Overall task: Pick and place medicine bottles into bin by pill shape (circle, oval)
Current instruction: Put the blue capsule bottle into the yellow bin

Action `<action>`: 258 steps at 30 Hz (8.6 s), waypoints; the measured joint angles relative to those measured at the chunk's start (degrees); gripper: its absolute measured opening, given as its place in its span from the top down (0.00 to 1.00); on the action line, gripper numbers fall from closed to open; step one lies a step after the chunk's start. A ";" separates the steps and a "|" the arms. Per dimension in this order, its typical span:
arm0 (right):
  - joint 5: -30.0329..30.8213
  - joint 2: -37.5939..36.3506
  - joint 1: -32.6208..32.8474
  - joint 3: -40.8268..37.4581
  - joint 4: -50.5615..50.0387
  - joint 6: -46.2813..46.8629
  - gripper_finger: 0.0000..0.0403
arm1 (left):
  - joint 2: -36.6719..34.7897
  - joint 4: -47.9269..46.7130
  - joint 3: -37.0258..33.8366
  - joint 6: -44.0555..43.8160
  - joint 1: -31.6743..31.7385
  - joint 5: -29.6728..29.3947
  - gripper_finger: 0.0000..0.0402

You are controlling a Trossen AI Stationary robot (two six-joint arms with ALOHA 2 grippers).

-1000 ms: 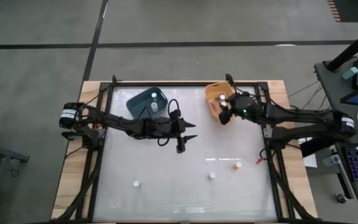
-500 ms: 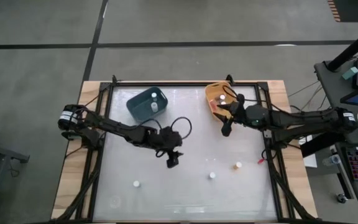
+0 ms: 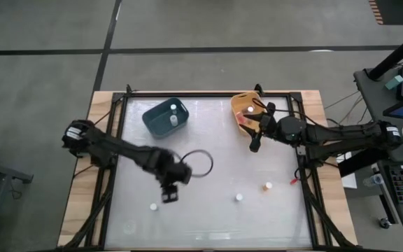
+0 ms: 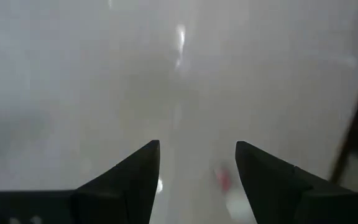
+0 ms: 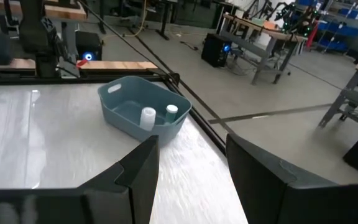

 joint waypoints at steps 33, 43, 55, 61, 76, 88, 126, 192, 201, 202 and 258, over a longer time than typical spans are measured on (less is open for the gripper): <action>-3.17 0.15 -0.02 -0.44 1.67 -0.23 0.56 | -4.70 25.30 -27.17 -46.51 -37.90 -27.59 0.56; -3.15 0.15 0.00 -0.50 1.65 -0.27 0.56 | -4.68 36.98 -33.60 -46.36 -37.79 -35.93 0.59; -3.02 0.15 0.00 -0.55 1.60 -0.27 0.56 | -4.68 37.76 -34.19 -46.36 -37.66 -39.67 0.59; -3.02 0.15 0.00 -0.57 1.58 -0.34 0.56 | -4.68 37.74 -34.36 -46.34 -37.66 -39.67 0.64; -3.02 0.15 0.00 -0.70 1.62 -0.14 0.56 | -6.65 37.80 -31.36 -37.60 -31.78 -39.50 0.75; -3.02 0.17 0.00 -0.74 1.60 2.35 0.56 | -19.41 37.82 -30.49 -16.68 -14.59 -35.03 0.74; -17.55 21.05 5.14 3.54 16.21 13.42 0.38 | -16.57 71.32 -28.67 50.60 15.13 -15.55 0.73; -14.03 36.15 6.51 19.02 9.86 7.41 0.76 | -17.21 75.40 -29.55 39.19 15.15 -12.66 0.73; -14.12 36.15 6.54 19.02 9.70 7.82 0.76 | -17.21 75.42 -29.75 39.78 15.17 -11.58 0.73; -14.13 36.15 6.54 19.02 9.66 7.84 0.76 | -17.21 75.40 -29.81 39.80 15.17 -11.57 0.72; -15.19 34.60 -34.81 30.63 -66.53 28.14 0.76 | -25.03 65.60 -30.97 42.31 15.11 -23.78 0.39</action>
